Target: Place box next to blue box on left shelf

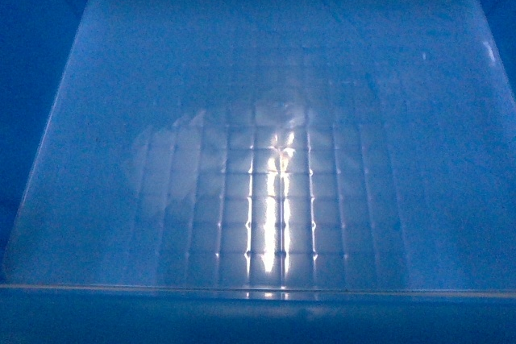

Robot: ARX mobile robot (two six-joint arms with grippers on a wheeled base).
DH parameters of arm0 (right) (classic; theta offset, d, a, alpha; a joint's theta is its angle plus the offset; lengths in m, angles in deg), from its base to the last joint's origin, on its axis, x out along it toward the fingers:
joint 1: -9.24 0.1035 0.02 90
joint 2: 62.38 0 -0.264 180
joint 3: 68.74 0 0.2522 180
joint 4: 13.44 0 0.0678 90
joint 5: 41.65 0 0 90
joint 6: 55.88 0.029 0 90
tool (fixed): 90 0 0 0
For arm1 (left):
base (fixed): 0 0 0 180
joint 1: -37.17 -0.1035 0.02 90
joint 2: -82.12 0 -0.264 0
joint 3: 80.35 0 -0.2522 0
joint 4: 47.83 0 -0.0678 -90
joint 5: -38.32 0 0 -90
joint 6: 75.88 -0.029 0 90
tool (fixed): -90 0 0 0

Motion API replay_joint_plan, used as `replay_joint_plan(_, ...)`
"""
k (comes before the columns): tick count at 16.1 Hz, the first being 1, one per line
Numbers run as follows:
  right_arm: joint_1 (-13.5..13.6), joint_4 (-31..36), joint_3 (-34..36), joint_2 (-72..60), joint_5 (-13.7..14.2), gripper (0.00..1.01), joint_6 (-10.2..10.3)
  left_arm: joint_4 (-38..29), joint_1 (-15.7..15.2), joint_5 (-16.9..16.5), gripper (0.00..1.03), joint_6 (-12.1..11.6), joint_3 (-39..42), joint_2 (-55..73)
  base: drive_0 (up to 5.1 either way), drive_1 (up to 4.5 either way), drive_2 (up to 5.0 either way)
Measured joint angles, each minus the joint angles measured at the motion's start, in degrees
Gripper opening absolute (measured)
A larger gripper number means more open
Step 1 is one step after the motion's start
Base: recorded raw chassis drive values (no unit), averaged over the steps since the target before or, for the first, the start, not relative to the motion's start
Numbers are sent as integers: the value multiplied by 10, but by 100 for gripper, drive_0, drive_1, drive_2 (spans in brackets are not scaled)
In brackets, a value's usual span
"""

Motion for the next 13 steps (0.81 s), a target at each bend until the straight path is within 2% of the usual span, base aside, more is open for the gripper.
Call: replay_joint_plan(13, 0, -1, 0, 0, 1, 16, 0, -2, 0, 0, 16, 0, 0, 0, 0, 0, 0)
